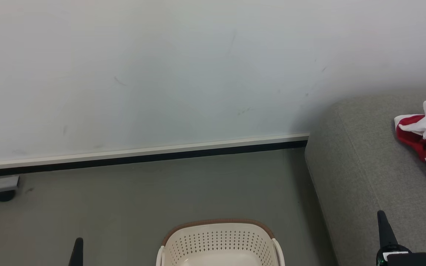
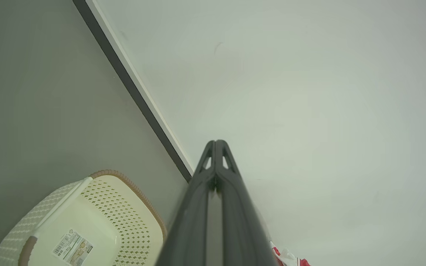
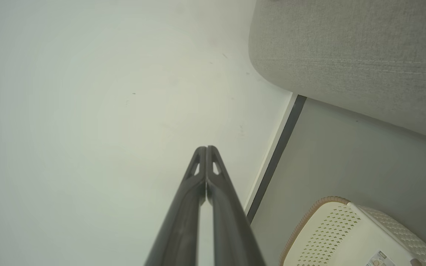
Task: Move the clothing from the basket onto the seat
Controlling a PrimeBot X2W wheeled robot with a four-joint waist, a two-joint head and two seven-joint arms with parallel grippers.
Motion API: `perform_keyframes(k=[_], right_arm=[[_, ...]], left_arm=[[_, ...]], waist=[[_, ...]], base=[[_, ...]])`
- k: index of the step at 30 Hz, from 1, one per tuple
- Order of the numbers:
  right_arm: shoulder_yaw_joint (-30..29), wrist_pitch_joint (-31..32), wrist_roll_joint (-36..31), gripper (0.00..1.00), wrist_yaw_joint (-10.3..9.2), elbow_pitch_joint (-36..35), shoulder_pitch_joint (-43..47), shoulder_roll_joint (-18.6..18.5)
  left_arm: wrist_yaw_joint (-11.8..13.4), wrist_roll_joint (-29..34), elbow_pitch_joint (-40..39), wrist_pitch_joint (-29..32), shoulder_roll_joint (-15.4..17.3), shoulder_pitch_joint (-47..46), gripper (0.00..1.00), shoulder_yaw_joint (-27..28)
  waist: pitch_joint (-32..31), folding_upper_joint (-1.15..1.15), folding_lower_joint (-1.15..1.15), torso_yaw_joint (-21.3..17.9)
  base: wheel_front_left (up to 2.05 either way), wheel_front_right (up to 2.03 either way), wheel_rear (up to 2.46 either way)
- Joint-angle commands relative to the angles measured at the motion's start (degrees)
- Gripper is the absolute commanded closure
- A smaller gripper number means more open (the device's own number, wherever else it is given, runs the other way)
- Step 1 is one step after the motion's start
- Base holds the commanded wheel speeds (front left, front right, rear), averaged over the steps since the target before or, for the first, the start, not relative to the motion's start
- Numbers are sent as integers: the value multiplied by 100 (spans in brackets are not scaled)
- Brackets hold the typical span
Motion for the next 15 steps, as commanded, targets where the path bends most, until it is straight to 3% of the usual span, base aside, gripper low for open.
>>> perform_keyframes(k=[1,15], right_arm=[[9,-16,199,100,2,-8,-128,-67],[50,-38,978,100,2,58,-219,-157]], left_arm=[[-17,-173,1,43,10,-106,100,30],[-49,-826,92,224,9,-248,100,77]], waist=[[8,-1,0,-1],[65,-1,-1,-11]], base=[[0,0,0],[0,0,0]])
